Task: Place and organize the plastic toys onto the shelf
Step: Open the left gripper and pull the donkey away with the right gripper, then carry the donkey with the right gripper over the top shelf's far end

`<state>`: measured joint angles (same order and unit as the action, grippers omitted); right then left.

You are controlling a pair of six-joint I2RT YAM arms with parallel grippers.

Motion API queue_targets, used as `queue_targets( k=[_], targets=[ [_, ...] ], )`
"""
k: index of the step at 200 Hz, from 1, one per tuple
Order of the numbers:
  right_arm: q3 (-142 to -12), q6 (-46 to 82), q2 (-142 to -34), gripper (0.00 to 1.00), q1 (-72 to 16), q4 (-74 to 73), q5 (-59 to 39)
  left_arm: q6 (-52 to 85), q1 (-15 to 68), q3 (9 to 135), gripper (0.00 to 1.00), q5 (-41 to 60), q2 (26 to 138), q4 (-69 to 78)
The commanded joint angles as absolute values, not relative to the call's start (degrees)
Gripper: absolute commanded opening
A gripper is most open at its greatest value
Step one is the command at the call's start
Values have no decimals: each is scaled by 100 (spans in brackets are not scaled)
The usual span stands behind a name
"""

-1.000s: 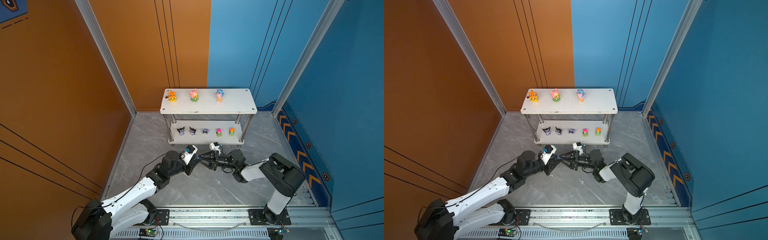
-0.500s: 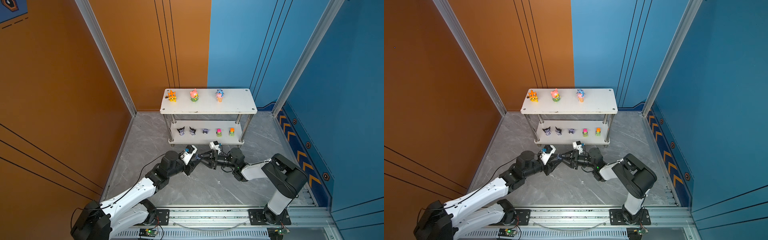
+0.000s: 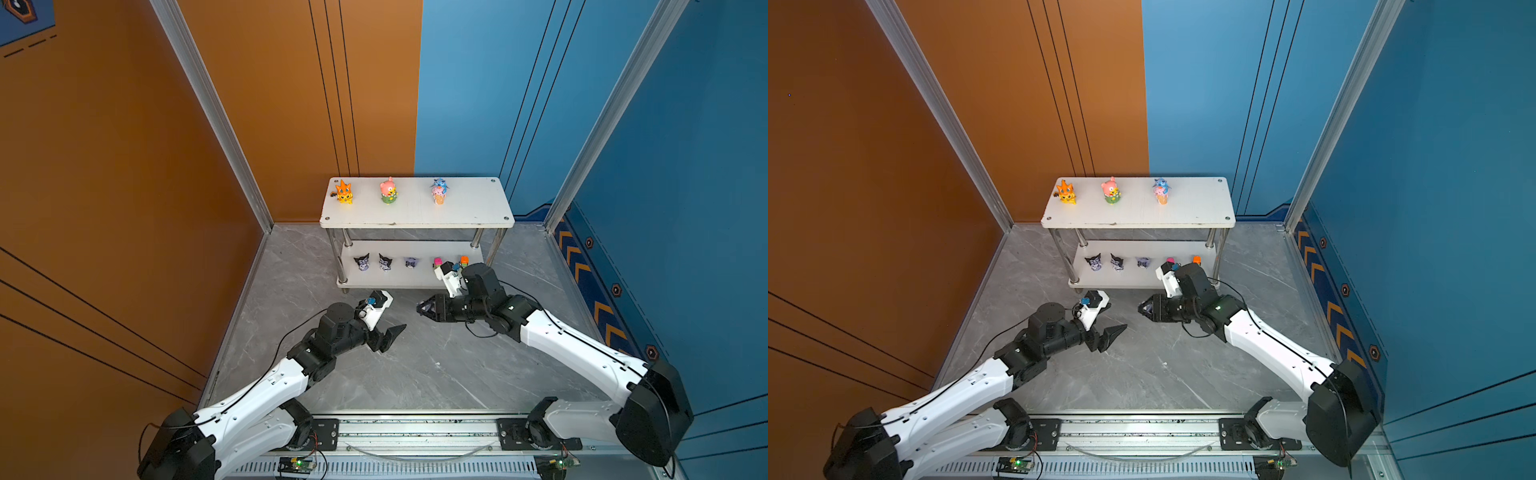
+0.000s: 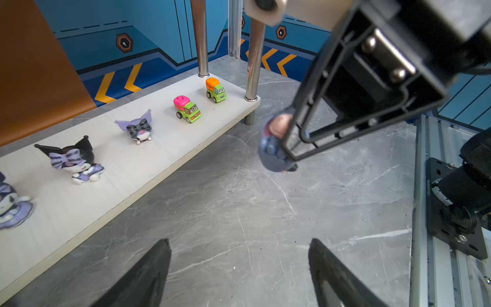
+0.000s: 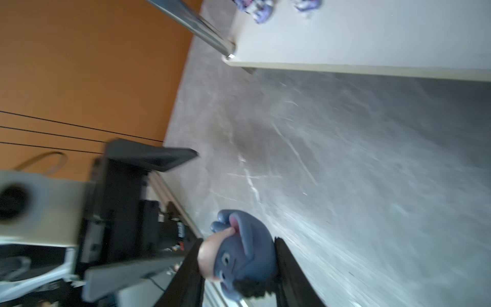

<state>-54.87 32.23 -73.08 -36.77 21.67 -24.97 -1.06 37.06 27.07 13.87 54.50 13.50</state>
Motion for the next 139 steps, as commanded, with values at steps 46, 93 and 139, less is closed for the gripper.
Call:
queue_targets(
  k=[46,93,139],
  targets=[
    [-6674,971,-6534,27,-3728,5734,-629,26,3559,2681,82,1314,5564,1423],
    [-8741,62,-7009,29,-3845,7455,723,66,3559,2742,82,1393,5811,1641],
    [-11257,-1235,-8198,31,-3870,8312,1386,65,3566,2883,81,1527,5983,1676]
  ],
)
